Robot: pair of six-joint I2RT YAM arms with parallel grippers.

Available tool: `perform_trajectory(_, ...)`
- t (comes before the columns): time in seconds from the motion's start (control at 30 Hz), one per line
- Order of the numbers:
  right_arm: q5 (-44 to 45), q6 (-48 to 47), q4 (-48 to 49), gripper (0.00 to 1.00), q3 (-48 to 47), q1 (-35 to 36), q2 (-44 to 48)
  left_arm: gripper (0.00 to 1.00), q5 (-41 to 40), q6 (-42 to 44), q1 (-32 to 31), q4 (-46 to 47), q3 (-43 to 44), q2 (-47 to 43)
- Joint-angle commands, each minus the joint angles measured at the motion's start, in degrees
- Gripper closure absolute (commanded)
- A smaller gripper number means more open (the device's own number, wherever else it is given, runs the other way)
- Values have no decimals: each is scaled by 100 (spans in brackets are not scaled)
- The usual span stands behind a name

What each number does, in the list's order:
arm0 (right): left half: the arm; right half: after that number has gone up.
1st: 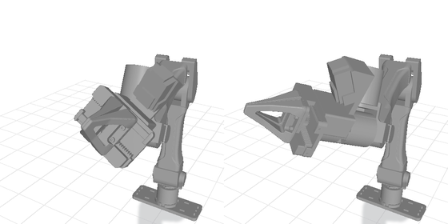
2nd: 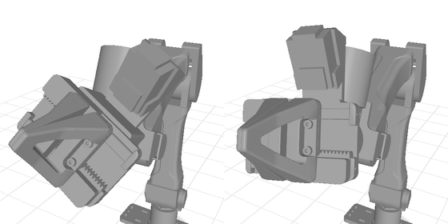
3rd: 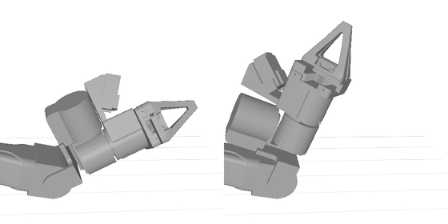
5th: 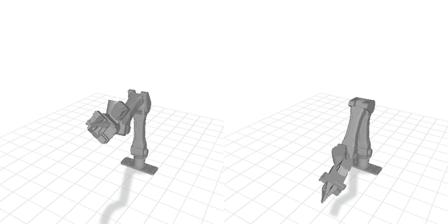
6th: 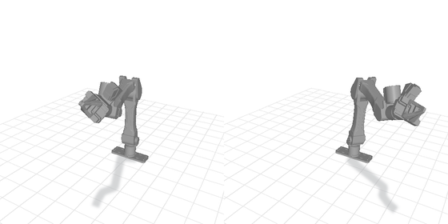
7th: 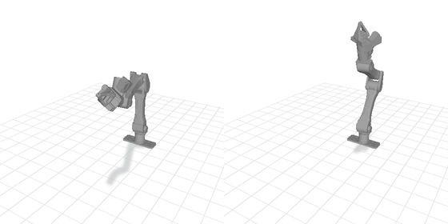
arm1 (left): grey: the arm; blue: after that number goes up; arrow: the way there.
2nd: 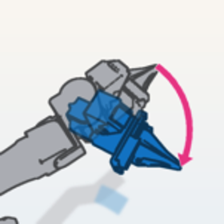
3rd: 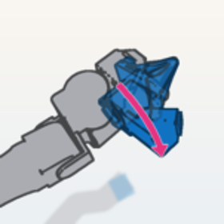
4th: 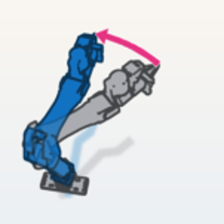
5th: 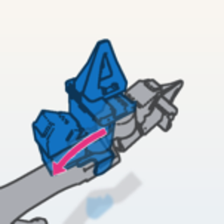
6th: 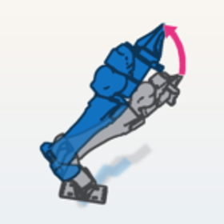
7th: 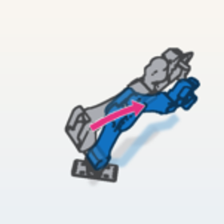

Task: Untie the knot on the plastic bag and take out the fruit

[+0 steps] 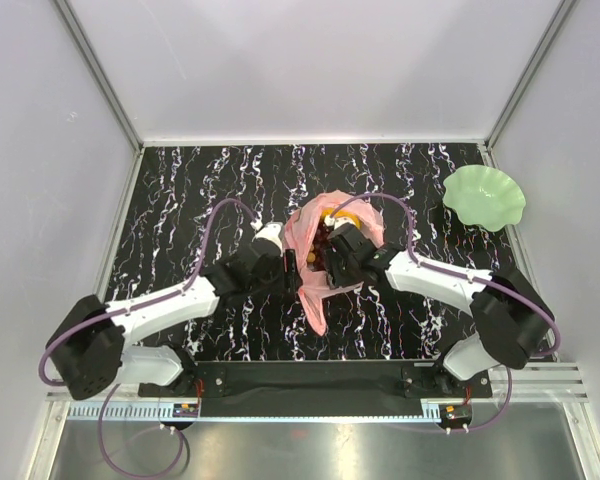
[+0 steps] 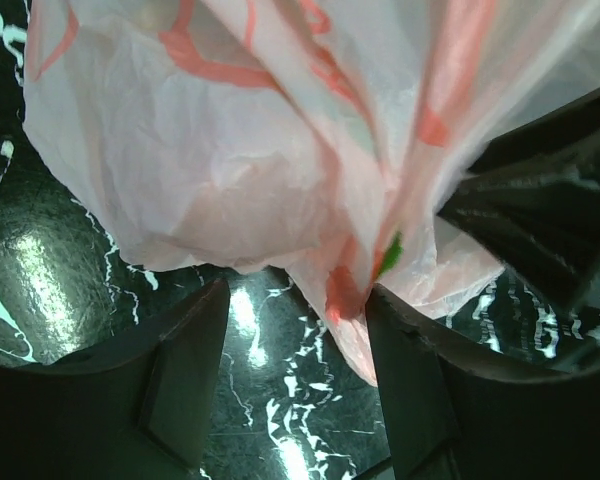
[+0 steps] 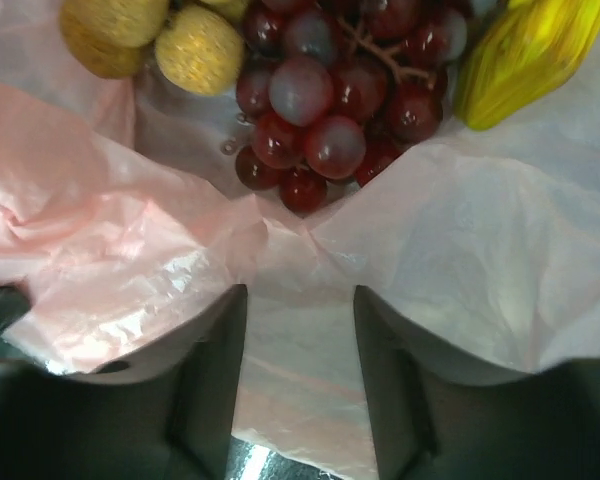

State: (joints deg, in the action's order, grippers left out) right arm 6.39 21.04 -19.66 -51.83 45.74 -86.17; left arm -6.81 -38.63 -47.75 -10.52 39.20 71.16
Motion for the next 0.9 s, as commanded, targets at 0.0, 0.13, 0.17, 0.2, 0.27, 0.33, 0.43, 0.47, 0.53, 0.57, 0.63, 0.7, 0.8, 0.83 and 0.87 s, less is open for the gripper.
perform_trajectory(0.0, 186, 252, 357, 44, 77, 23, -14, 40, -312, 84, -24, 129, 88, 345)
perform_trajectory(0.13, 231, 68, 699, 15, -46, 23, 56, 48, -313, 84, -24, 296, 88, 706)
perform_trajectory(0.17, 248, 32, 744, 10, -177, 23, 30, 51, -304, 75, -24, 323, 105, 794)
perform_trajectory(0.2, 318, 6, 762, 2, -256, 23, 21, 53, -304, 75, -24, 358, 105, 838)
perform_trajectory(0.27, 423, -73, 780, 1, -528, 23, -119, 63, -365, 66, -24, 341, 114, 900)
perform_trajectory(0.33, 590, 5, 745, 1, -687, 14, -294, 70, -391, 58, -24, 349, 105, 900)
perform_trajectory(0.43, 1161, 207, 727, 0, -889, 6, -514, 74, -330, 23, -24, 384, 61, 865)
perform_trajectory(0.47, 1302, 234, 744, 0, -951, 14, -584, 74, -295, 5, -24, 411, 44, 839)
perform_trajectory(0.53, 1373, 295, 710, 2, -1039, 6, -829, 75, -199, -30, -24, 490, 17, 821)
perform_trajectory(0.57, 1391, 313, 674, 2, -1135, -3, -927, 75, -172, -39, -33, 507, 17, 830)
perform_trajectory(0.63, 1400, 366, 534, 4, -1206, -3, -1129, 76, -128, -74, -50, 525, 26, 830)
perform_trajectory(0.7, 1461, 436, 481, 7, -1136, -3, -1139, 77, -119, -83, -50, 508, 35, 821)
perform_trajectory(0.8, 1338, 428, 673, 12, -777, -3, -929, 77, -110, -92, -59, 499, 18, 733)
perform_trajectory(0.83, 1338, 393, 726, 13, -697, -3, -806, 77, -101, -92, -59, 499, 17, 707)
perform_trajectory(0.87, 1347, 375, 753, 14, -575, -12, -753, 77, -101, -92, -59, 499, 26, 681)
